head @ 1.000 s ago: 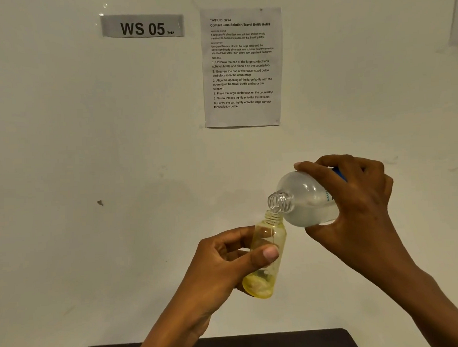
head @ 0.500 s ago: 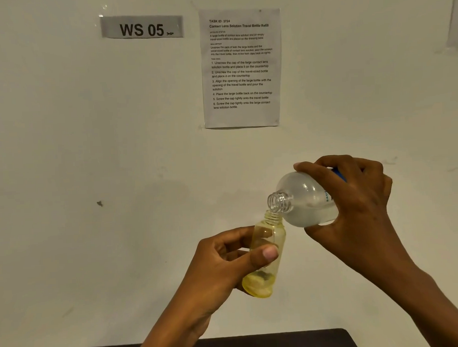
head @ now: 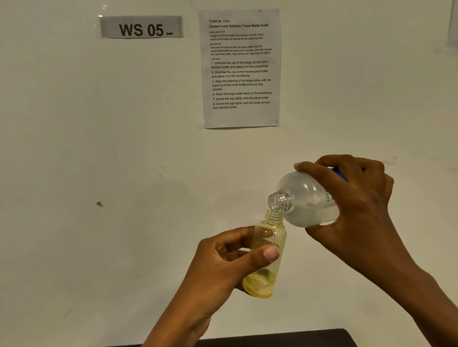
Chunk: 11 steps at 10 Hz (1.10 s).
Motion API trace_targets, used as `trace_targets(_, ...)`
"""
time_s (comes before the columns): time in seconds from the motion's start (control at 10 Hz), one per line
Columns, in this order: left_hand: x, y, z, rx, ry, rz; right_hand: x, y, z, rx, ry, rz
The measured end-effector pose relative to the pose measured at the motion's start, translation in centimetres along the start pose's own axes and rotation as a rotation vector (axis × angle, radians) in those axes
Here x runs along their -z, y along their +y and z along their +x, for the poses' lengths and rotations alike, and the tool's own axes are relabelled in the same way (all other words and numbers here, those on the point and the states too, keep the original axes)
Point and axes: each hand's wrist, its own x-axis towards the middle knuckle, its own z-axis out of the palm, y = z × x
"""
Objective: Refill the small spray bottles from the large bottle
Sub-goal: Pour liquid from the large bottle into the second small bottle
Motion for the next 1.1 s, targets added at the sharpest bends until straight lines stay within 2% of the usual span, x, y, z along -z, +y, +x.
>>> trace_targets(1.1, 0.0, 0.1, -0.16, 0.007, 0.005, -0.007, 0.16, -0.04, -0.03, 0.001, 0.002, -0.004)
